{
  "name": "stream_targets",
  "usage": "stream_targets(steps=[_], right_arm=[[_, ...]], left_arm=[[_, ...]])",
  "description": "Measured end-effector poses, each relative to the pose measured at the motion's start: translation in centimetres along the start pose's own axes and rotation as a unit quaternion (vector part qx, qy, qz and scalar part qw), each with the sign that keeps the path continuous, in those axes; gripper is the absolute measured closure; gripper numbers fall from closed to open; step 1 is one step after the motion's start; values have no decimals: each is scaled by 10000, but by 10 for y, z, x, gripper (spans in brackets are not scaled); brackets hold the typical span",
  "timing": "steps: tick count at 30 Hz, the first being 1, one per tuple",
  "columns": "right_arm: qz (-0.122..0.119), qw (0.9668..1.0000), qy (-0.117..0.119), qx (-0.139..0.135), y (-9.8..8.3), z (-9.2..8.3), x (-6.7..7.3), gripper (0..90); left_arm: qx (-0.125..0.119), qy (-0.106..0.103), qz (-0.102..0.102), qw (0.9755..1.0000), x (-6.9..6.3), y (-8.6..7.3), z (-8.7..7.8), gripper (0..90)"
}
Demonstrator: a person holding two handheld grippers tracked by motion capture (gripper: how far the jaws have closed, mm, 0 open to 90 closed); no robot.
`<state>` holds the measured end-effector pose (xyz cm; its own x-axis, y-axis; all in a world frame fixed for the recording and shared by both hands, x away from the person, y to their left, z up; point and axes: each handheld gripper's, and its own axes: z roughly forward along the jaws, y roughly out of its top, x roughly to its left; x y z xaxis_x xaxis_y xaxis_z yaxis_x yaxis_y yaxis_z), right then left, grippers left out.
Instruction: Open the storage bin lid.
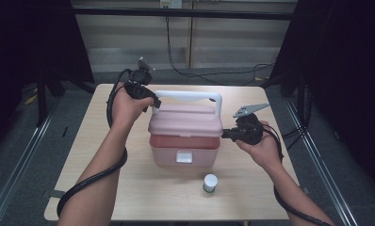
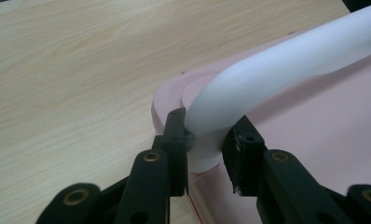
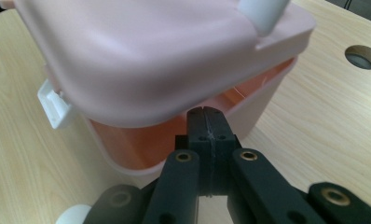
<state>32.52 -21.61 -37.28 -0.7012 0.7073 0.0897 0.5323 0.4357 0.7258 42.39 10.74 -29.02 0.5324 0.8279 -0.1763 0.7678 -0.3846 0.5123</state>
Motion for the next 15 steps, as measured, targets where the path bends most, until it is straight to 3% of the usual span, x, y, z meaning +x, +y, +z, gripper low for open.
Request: stream_targets(steps=[15], right_arm=[[-189,9997,175,-8,8,14,11,900]], left_arm=[[-76,-43,-19,10000,2,0,0,715]])
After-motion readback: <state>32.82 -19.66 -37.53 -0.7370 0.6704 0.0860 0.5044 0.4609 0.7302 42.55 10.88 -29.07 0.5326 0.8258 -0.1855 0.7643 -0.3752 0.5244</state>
